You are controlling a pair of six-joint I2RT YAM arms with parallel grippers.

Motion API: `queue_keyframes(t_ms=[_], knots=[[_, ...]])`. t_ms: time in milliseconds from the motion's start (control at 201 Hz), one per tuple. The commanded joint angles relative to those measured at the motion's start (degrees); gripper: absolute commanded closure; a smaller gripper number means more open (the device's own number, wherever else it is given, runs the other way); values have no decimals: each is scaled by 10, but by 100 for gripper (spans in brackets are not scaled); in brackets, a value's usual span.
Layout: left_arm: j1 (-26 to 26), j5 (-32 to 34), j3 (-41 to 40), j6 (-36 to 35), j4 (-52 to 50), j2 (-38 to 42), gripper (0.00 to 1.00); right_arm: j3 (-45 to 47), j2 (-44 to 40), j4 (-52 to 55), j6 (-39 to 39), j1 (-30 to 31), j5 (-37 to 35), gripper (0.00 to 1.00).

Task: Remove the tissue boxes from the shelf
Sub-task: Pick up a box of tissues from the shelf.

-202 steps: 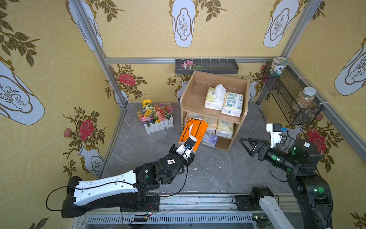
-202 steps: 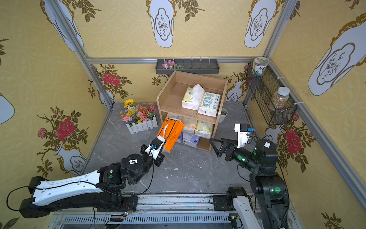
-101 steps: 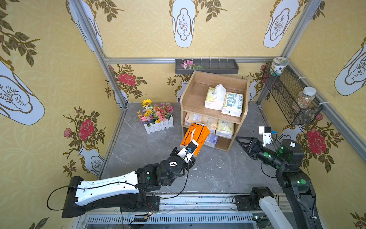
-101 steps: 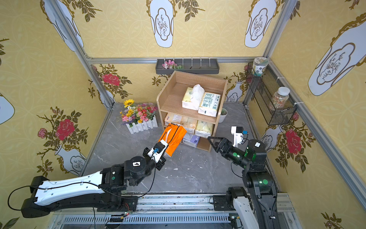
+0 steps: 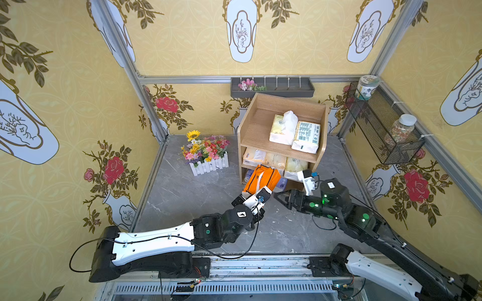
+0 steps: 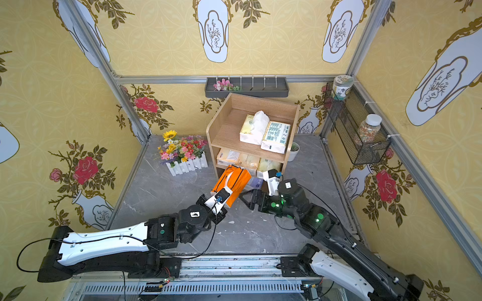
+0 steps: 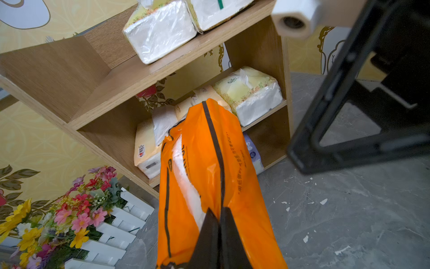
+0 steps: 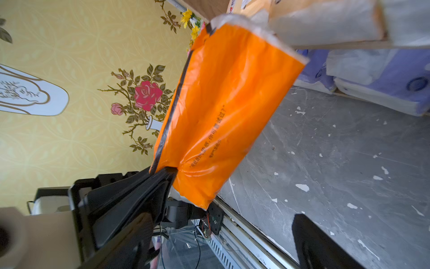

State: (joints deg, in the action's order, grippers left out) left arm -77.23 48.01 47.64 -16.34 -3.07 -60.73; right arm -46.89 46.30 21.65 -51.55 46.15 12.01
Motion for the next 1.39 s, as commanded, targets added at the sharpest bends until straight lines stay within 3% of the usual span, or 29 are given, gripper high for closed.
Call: queue_keyframes(t_ms=[0, 179, 438, 936, 1389], knots=[[0, 3, -1, 2, -4, 2, 100, -15, 41, -79, 6, 44, -110, 3], [-2, 2, 0, 10, -19, 3, 100, -9, 86, -127, -28, 46, -114, 3], [-5, -6, -4, 12, -19, 2, 100, 10, 84, -163, -89, 37, -155, 3], [-12, -25, 6, 15, -33, -17, 100, 39, 106, -254, -175, -23, -80, 0], [-18, -29, 8, 12, -27, -14, 100, 48, 116, -266, -191, -21, -62, 19]])
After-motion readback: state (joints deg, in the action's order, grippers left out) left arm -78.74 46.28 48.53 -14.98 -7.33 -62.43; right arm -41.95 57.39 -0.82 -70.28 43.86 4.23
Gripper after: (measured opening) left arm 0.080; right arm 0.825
